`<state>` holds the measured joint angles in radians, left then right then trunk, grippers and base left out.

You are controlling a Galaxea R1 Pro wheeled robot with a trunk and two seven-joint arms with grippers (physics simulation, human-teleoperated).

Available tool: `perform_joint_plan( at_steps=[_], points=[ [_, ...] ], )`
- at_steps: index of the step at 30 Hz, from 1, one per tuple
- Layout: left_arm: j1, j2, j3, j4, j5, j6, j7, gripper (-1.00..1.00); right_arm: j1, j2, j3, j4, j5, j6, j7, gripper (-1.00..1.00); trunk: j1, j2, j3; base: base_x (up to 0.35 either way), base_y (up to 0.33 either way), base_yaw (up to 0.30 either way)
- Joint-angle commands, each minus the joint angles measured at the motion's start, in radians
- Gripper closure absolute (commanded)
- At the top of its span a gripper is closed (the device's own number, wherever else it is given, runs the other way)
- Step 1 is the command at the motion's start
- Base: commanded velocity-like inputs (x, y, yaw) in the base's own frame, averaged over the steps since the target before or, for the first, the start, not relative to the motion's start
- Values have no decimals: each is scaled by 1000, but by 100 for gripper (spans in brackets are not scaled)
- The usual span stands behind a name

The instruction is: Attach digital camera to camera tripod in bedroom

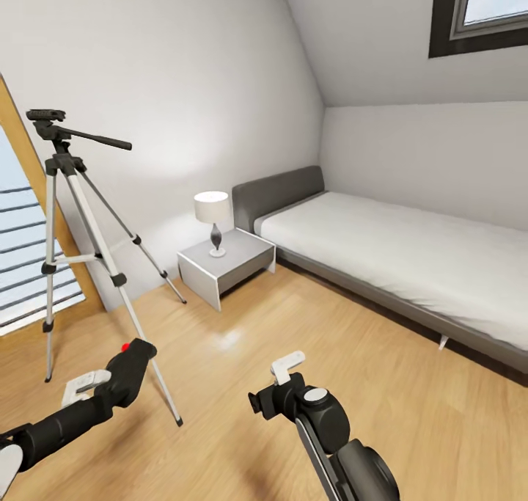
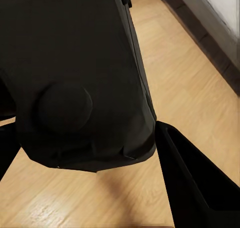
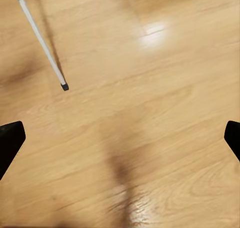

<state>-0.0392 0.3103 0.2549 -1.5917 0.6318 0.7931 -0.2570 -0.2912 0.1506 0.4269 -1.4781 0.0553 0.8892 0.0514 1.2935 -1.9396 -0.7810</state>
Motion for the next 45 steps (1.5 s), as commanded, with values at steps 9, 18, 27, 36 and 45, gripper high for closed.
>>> perform_joint_plan(
  at_steps=[9, 18, 27, 36, 45],
  points=[
    [-2, 8, -14, 6, -12, 4, -97, 100, -1, -2, 58, -5, 2, 2, 8, -100, -35, 63, 27, 0, 0, 0],
    [-13, 24, -10, 68, -15, 5, -233, 100, -2, -3, 54, -2, -7, 0, 10, -100, -69, 126, 56, 0, 0, 0],
    [-16, 24, -4, 89, -17, 3, -242, 100, -1, -3, 56, -12, -6, -33, 8, -100, -104, 189, 84, 0, 0, 0],
    [-15, 21, 60, 111, -16, 3, -242, 100, 0, -3, 60, -24, -6, -34, 6, -100, -138, 252, 112, 0, 0, 0],
    [-14, 18, 95, 123, -16, 2, -235, 100, 1, -3, 62, -27, -5, -33, 5, -100, -173, 315, 140, 0, 0, 0]
  ],
)
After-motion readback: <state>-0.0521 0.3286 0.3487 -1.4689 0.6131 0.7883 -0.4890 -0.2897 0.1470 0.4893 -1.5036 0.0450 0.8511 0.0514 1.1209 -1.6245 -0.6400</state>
